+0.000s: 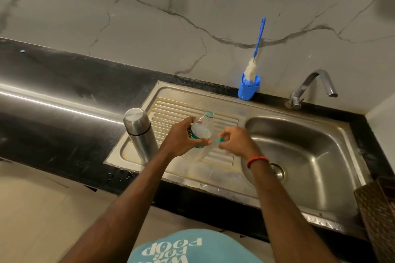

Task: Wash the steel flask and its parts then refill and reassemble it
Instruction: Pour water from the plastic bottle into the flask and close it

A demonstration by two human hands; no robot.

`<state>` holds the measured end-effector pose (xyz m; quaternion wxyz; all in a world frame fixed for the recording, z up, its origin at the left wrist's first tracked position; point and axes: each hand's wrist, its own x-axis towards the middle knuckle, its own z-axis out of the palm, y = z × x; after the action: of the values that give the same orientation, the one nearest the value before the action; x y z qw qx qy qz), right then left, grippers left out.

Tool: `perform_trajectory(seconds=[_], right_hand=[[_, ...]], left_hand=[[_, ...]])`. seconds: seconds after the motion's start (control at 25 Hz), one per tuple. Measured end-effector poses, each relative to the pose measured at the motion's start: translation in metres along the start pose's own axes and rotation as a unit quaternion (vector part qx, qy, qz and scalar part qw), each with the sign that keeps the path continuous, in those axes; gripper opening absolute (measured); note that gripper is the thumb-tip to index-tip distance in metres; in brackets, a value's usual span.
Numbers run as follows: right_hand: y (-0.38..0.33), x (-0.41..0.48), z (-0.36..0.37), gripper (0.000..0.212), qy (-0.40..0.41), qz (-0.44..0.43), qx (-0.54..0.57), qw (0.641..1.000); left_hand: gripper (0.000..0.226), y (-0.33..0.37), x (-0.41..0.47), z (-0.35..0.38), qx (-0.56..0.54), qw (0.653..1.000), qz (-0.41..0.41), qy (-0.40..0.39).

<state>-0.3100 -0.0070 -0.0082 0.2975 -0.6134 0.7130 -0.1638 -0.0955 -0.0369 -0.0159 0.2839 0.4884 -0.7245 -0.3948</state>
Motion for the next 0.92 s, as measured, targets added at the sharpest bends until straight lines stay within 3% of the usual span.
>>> perform_trajectory(seconds=[0.16,0.28,0.56,0.76,0.92], right_hand=[[-0.037,-0.017,-0.071,0.035,0.076,-0.134,0.098,0.983],[-0.054,-0.023,-0.083,0.037,0.044,-0.201,0.079,0.975],[-0.057,-0.024,-0.073,0.036,0.005,-0.204,0.009,0.979],[-0.061,-0.023,-0.062,0.040,0.061,-0.157,-0.098,0.981],[-0.065,-0.029,-0.067,0.044,0.017,-0.239,-0.032,0.970]], left_hand=[[0.072,0.002,0.001,0.005,0.017,1.000,0.003,-0.014],[0.075,0.008,0.002,0.009,0.027,0.999,0.023,-0.022],[0.084,0.009,-0.002,0.008,0.071,0.996,0.043,-0.019],[0.084,0.009,-0.006,0.007,0.073,0.996,0.041,-0.001],[0.084,0.007,-0.008,0.001,0.059,0.998,0.037,-0.005]])
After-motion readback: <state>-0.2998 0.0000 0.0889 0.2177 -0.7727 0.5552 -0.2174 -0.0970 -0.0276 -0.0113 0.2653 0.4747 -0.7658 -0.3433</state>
